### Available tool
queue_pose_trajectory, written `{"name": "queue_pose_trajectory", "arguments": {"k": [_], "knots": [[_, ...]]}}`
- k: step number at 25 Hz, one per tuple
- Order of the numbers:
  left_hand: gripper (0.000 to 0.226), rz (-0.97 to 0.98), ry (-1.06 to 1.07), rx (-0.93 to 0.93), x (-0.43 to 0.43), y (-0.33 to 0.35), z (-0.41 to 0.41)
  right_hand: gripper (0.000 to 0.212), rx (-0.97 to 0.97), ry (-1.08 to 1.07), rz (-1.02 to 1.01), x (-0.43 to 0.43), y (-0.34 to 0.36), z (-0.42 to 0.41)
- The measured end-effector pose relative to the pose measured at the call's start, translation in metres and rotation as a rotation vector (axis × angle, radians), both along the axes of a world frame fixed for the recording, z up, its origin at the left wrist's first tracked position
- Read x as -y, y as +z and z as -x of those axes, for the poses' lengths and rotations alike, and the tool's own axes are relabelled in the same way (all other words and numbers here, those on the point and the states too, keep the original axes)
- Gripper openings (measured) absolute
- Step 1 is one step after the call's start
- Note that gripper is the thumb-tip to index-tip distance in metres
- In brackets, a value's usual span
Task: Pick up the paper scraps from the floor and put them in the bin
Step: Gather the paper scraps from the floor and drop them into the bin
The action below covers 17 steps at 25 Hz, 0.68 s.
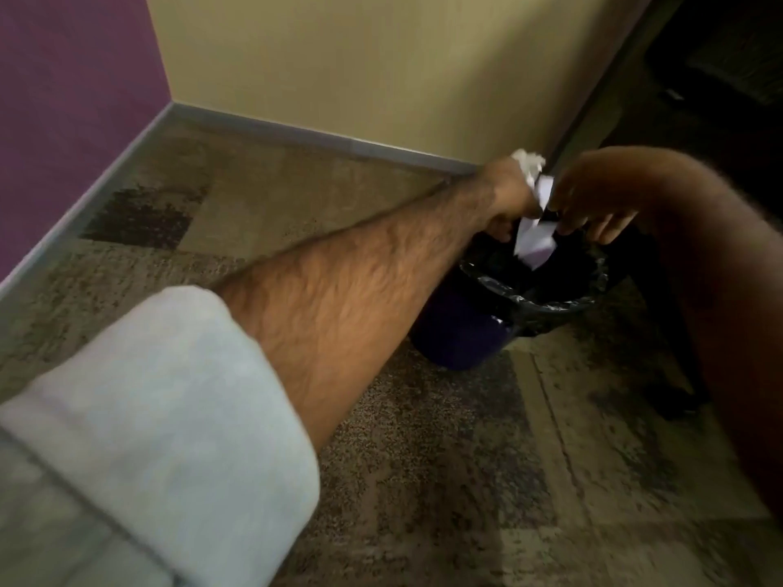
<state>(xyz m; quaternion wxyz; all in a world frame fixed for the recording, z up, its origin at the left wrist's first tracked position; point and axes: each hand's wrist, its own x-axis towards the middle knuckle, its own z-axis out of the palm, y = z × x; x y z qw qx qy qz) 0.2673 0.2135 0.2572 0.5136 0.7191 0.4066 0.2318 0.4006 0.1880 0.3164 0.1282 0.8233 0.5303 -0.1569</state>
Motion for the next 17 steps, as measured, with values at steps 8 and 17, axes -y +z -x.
{"name": "queue_pose_trajectory", "arguments": {"k": [8,17], "knots": [[0.035,-0.255,0.578,-0.385,0.004,-0.166,0.234,0.021,-0.127,0.439,-0.158,-0.047,-0.052,0.137],[0.103,0.191,1.096,-0.737,0.095,-0.303,0.438,0.099,-0.160,0.980,0.206,-0.099,-0.277,0.363]]}}
